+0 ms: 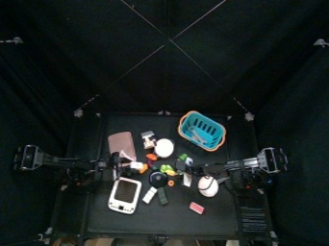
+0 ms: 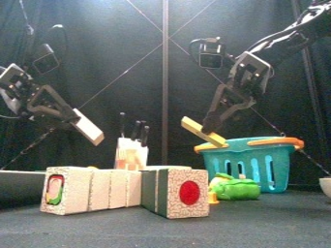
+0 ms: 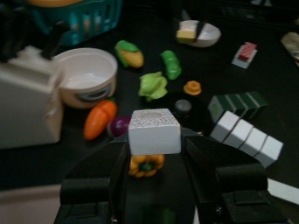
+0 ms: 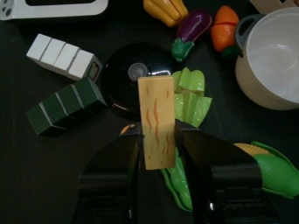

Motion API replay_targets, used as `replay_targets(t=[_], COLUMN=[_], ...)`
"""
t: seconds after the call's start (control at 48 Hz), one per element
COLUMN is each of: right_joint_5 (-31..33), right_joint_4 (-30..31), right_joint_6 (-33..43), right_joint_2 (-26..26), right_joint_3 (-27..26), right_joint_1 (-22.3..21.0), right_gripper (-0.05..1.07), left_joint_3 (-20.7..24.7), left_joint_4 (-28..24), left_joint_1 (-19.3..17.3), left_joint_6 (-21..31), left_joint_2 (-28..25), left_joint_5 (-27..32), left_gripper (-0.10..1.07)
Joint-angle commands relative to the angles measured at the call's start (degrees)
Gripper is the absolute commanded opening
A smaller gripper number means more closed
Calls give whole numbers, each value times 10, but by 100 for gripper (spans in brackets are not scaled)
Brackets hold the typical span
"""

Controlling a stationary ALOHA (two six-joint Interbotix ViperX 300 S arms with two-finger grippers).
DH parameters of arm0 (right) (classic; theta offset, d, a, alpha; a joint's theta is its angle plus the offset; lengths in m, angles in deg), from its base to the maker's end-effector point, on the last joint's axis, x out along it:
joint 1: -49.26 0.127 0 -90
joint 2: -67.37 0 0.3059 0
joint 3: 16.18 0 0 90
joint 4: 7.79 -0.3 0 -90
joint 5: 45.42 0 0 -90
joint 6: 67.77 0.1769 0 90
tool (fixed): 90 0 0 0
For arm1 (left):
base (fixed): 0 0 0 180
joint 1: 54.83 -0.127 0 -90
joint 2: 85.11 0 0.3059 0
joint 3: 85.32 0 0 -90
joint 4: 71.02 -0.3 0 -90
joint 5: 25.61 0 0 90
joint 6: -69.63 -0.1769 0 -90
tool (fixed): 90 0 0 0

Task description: Place rice on plate

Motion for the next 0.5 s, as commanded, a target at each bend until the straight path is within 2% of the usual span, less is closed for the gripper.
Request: replay_targets(t=[0.0,0.146,0.312,0.479], right_joint_5=[-3,-3,-3,-3], right_joint_4=[0,0,0,2], right_joint_6=[-1,-1,-1,-1], right_joint_2=[-10,-8,-3,3], right_joint_3=[-7,-9,-10,-11], right_joint_1=[-2,-2,-4,-4], right_gripper=[50,50,50,50], left_joint_3=[-20,-45,-39,-34], left_joint_4=[11,19,39,60], left_joint_1=[-36,-89,-120,-146], left_joint_6=[-2,-1,2,0], left_joint_2=[37,73,79,79], left_joint_5=[9,59,119,137], left_gripper=[43,43,43,43])
